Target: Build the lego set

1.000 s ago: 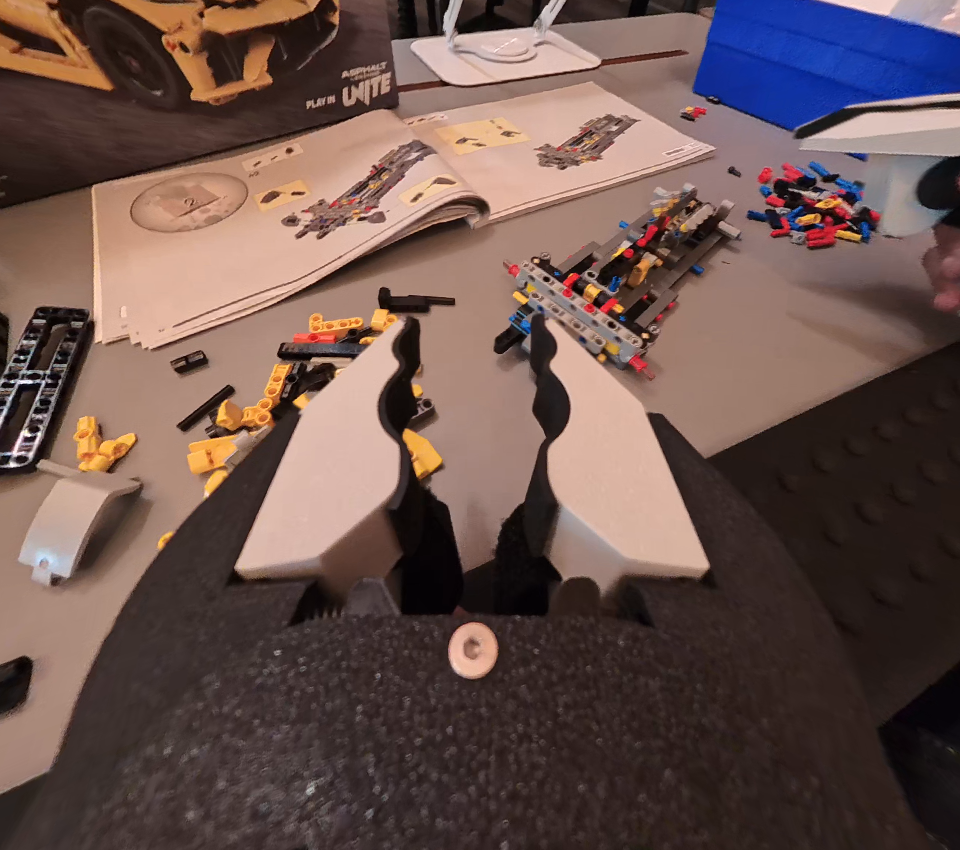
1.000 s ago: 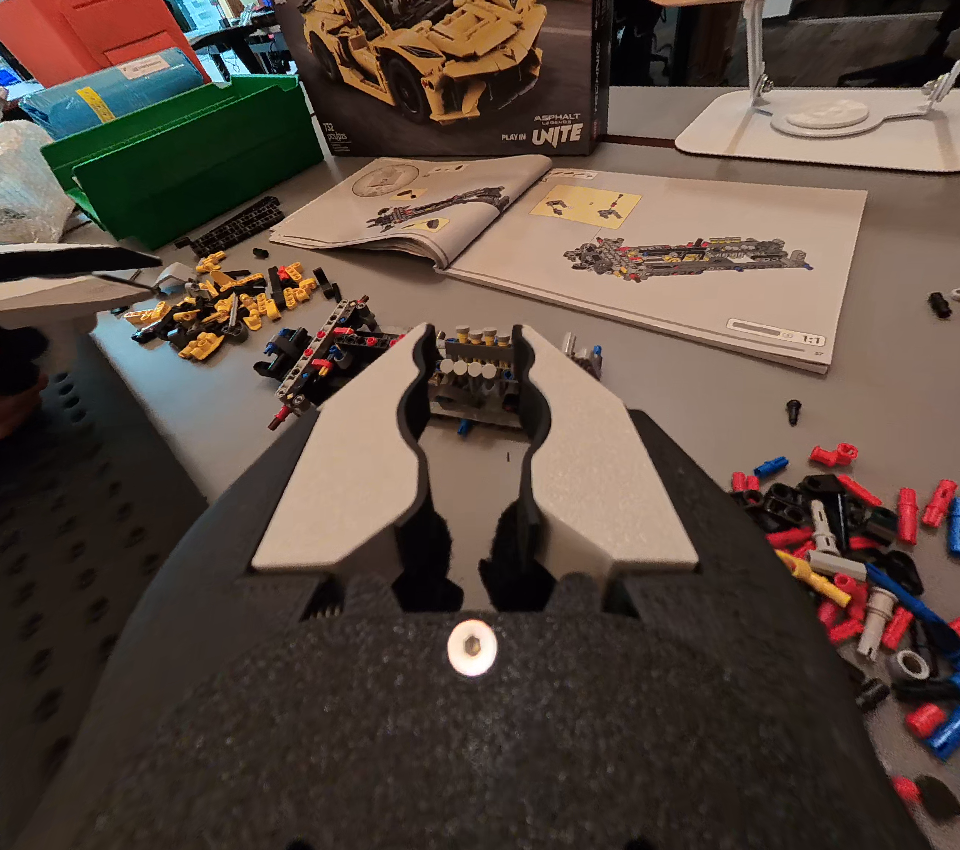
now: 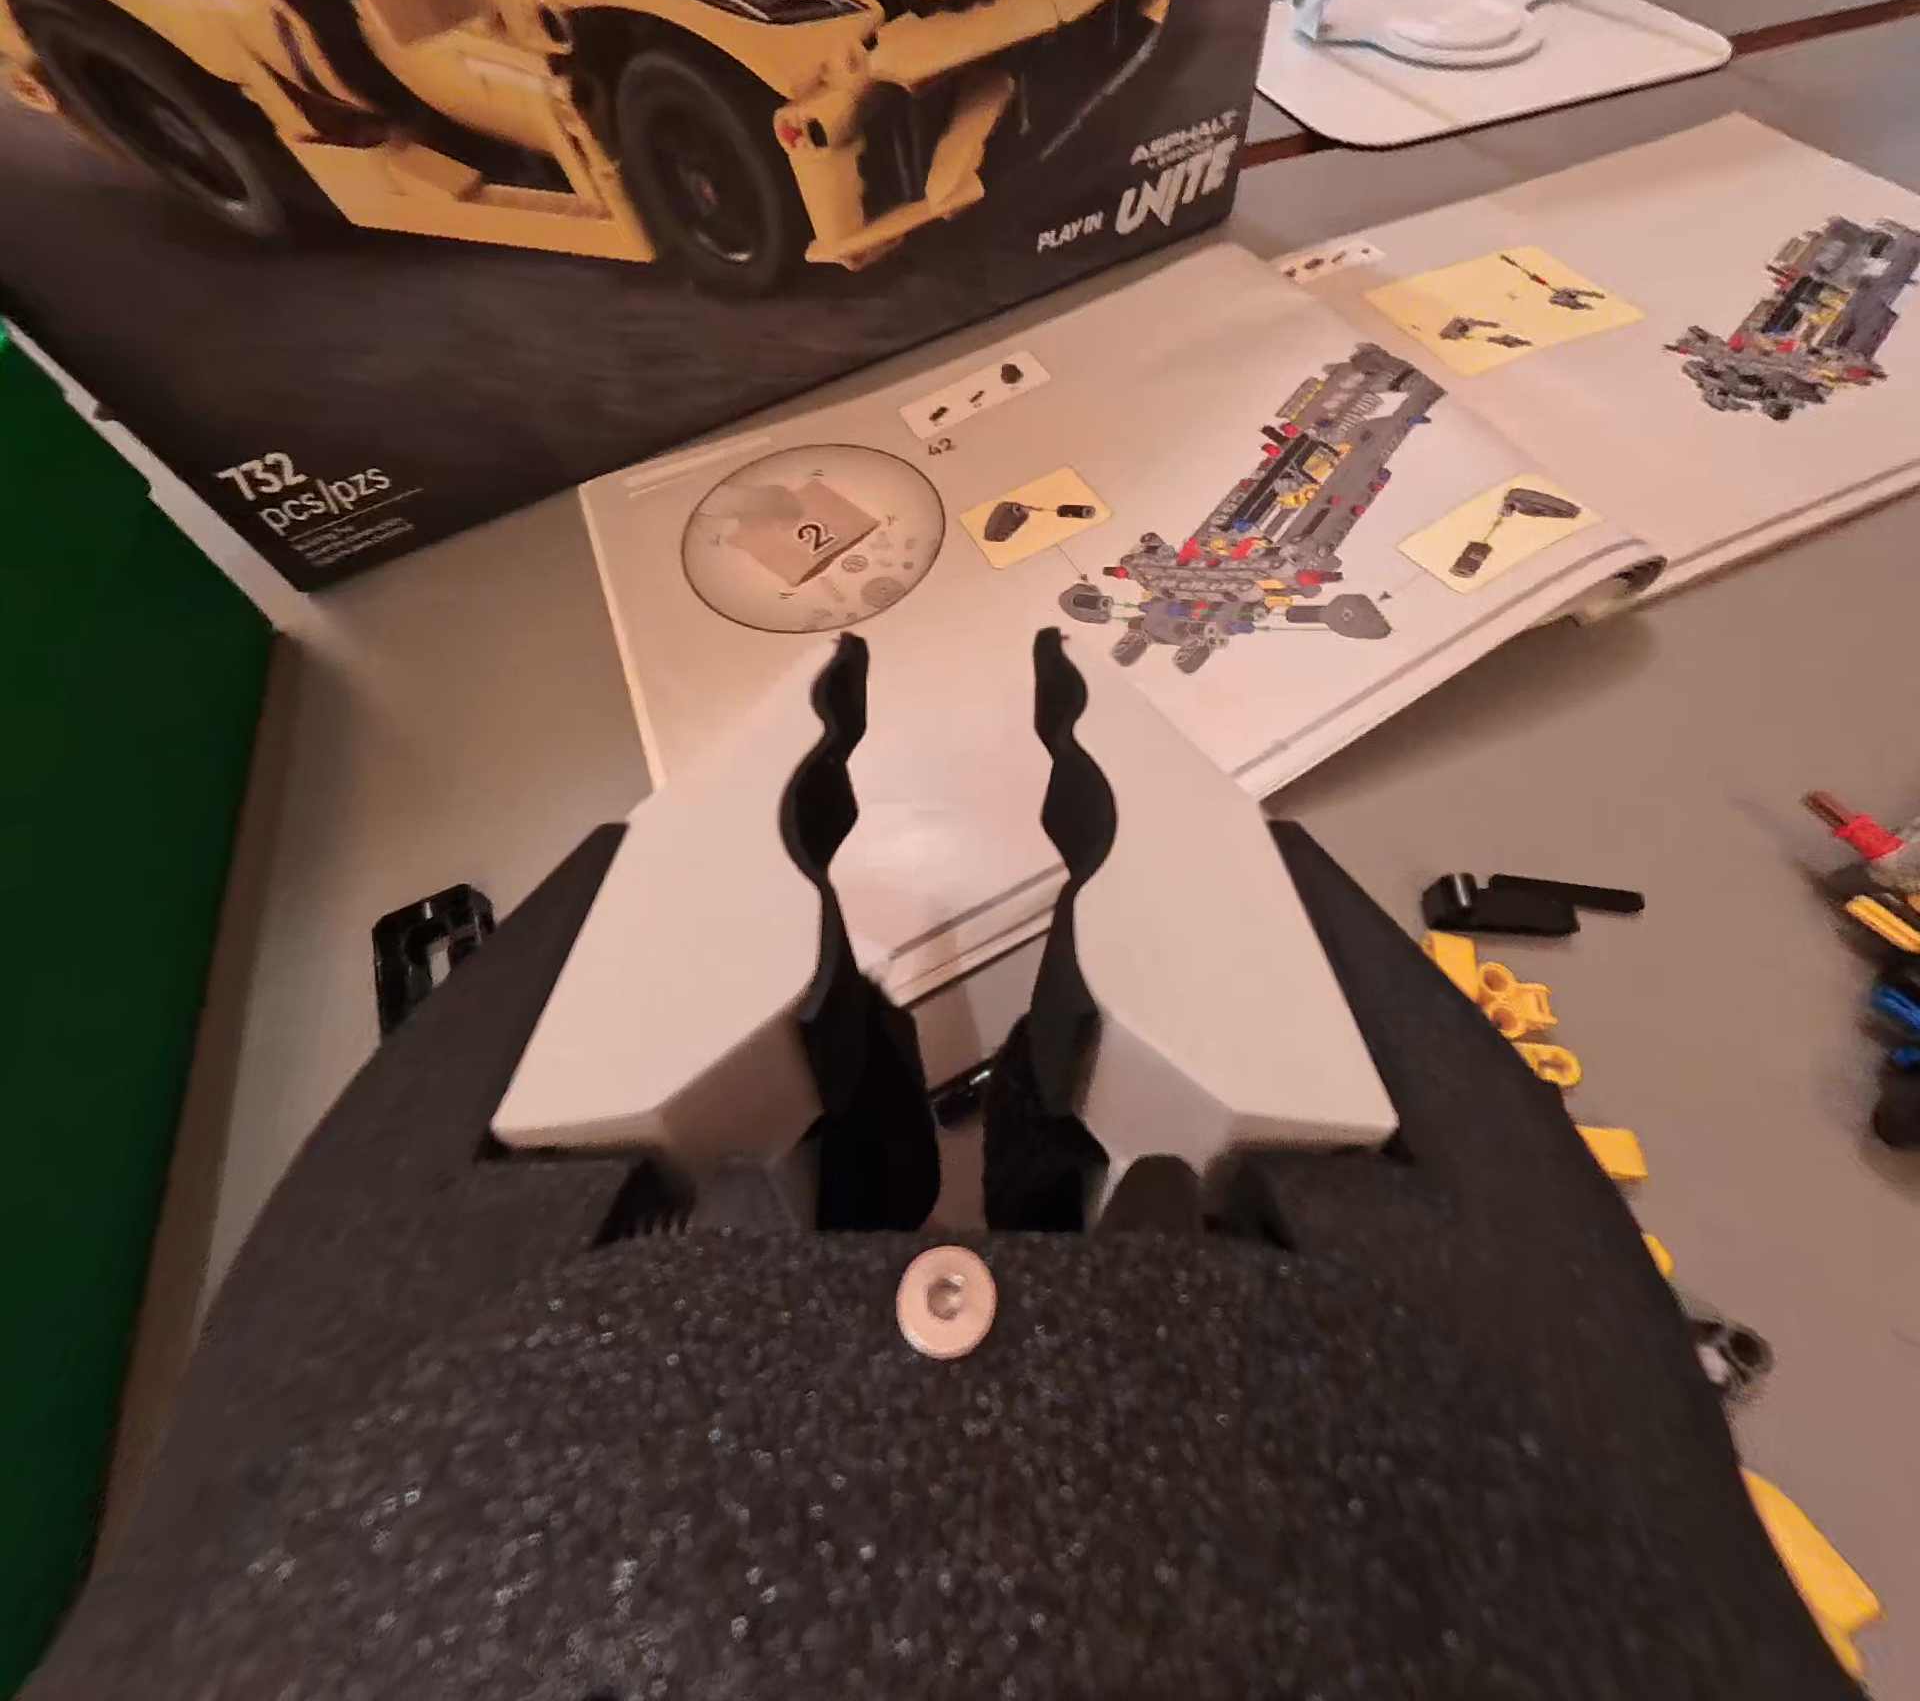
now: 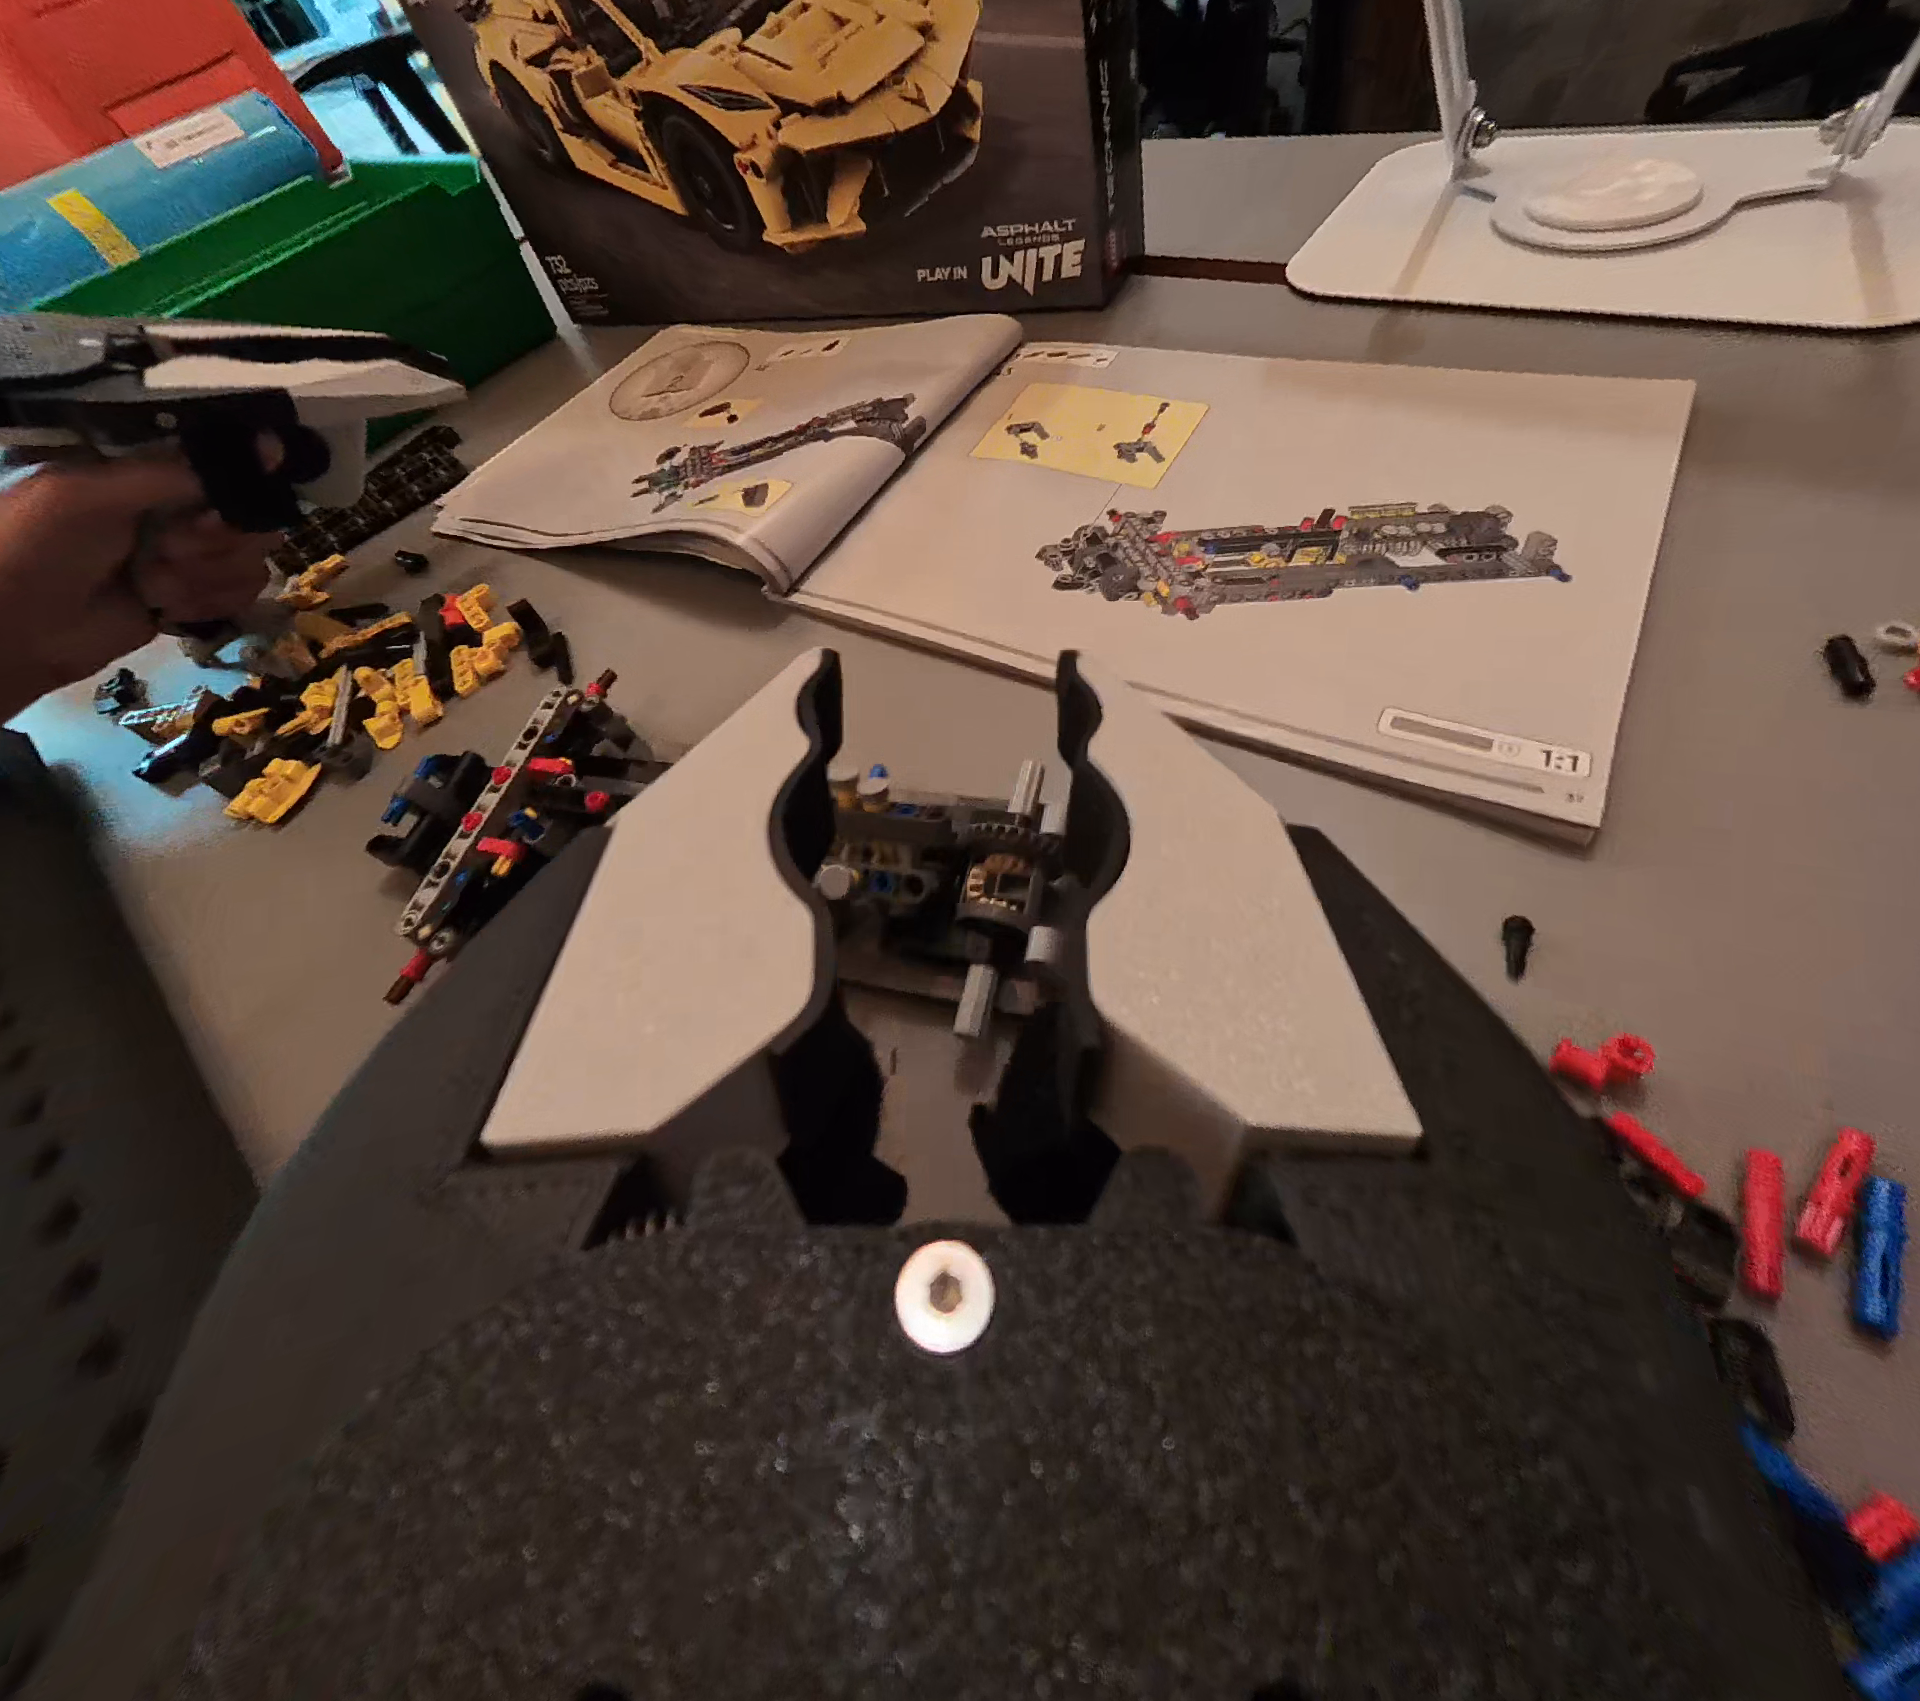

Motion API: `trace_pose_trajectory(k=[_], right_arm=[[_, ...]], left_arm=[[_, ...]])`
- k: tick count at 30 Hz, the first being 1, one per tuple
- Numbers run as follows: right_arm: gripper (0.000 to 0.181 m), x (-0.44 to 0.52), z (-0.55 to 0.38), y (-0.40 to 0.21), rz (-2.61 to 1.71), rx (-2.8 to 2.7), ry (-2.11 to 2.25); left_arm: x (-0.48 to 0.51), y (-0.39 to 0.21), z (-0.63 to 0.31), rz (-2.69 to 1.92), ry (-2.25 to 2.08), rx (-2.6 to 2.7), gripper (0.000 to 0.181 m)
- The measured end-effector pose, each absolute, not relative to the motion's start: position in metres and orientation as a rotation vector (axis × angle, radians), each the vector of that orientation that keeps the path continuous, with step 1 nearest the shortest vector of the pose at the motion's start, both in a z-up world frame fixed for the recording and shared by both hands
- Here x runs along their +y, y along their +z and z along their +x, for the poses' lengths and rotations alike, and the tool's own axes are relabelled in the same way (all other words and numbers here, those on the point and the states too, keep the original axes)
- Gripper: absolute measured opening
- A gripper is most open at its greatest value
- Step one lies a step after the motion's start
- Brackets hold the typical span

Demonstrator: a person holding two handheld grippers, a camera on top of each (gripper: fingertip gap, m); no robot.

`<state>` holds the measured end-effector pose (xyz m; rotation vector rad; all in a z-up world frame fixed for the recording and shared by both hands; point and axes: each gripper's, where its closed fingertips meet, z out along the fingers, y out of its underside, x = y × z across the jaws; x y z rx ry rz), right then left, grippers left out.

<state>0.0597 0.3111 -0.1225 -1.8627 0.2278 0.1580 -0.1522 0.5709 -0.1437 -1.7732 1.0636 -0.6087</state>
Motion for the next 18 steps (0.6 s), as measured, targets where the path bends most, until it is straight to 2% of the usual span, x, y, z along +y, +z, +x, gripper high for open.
trace_pose_trajectory(k=[5, 10, 13, 16, 18], right_arm=[[0.031, 0.314, 0.051, -0.127, -1.885, 0.148, 0.109], [0.03, 0.315, 0.046, -0.128, -1.891, 0.139, 0.149], [0.03, 0.314, 0.045, -0.124, -1.87, 0.145, 0.177], [0.03, 0.311, 0.043, -0.119, -1.843, 0.149, 0.191], [0.03, 0.31, 0.042, -0.12, -1.845, 0.15, 0.201]], left_arm=[[0.573, -0.127, -0.158, -1.745, -0.701, 0.958, 0.029], [0.573, -0.13, -0.159, -1.744, -0.678, 0.979, 0.03], [0.57, -0.132, -0.158, -1.755, -0.671, 1.007, 0.04], [0.541, -0.129, -0.158, -1.86, -0.812, 1.139, 0.061], [0.515, -0.123, -0.171, -1.932, -0.861, 1.301, 0.061]])
